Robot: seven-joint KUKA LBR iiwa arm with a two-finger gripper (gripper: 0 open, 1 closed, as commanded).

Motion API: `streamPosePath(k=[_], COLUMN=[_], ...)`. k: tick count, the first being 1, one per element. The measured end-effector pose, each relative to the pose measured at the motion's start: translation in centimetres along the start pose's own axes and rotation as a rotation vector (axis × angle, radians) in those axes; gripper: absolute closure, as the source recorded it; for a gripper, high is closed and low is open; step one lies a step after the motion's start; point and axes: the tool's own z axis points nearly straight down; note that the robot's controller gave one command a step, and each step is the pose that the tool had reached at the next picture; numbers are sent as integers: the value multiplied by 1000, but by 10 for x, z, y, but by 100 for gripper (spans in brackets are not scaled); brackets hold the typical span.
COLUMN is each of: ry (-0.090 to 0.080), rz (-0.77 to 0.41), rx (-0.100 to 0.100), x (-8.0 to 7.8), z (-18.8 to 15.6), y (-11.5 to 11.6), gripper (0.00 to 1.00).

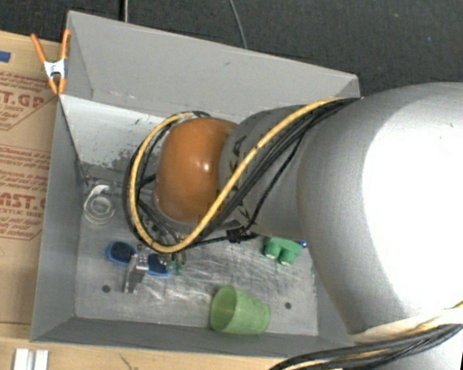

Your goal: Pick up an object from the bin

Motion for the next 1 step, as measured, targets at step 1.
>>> streamPosePath(k=[1], ry=[7], rz=[14], rx=[0], x=[28], z=[-30], y=[0], gripper=[0])
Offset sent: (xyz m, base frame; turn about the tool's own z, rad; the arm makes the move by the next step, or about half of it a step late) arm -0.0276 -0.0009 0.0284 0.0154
